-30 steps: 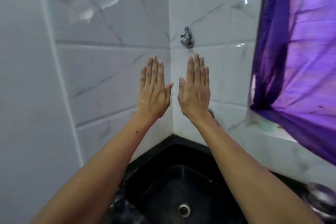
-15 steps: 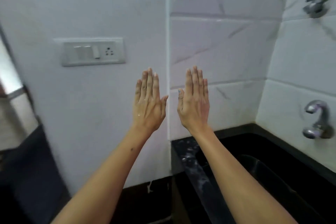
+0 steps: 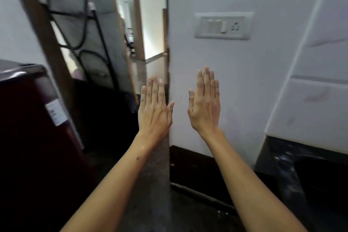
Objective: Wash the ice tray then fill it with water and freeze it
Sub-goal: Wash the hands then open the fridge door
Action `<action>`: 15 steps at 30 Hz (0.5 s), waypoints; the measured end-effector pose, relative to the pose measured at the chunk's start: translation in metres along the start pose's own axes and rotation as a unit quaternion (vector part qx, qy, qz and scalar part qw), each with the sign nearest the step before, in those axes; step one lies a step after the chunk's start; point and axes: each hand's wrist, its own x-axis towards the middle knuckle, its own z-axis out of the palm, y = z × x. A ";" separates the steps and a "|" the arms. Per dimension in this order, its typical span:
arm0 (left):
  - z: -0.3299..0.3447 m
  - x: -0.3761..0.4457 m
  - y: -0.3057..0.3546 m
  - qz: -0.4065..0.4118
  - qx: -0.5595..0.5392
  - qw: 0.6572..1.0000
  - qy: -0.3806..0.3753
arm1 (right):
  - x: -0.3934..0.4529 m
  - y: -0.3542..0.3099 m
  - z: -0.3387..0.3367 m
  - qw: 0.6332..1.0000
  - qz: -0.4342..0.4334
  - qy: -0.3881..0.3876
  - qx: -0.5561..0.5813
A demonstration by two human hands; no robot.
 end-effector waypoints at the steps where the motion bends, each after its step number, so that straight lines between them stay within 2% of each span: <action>1: -0.007 -0.009 -0.018 -0.015 0.017 1.000 -0.003 | -0.002 -0.018 0.008 1.000 -0.005 -0.006 0.021; 6: -0.041 -0.051 -0.107 -0.097 0.104 0.990 -0.017 | -0.014 -0.113 0.045 0.992 -0.047 -0.029 0.114; 15: -0.110 -0.120 -0.247 -0.218 0.221 0.950 -0.038 | -0.038 -0.277 0.091 0.955 -0.101 -0.085 0.266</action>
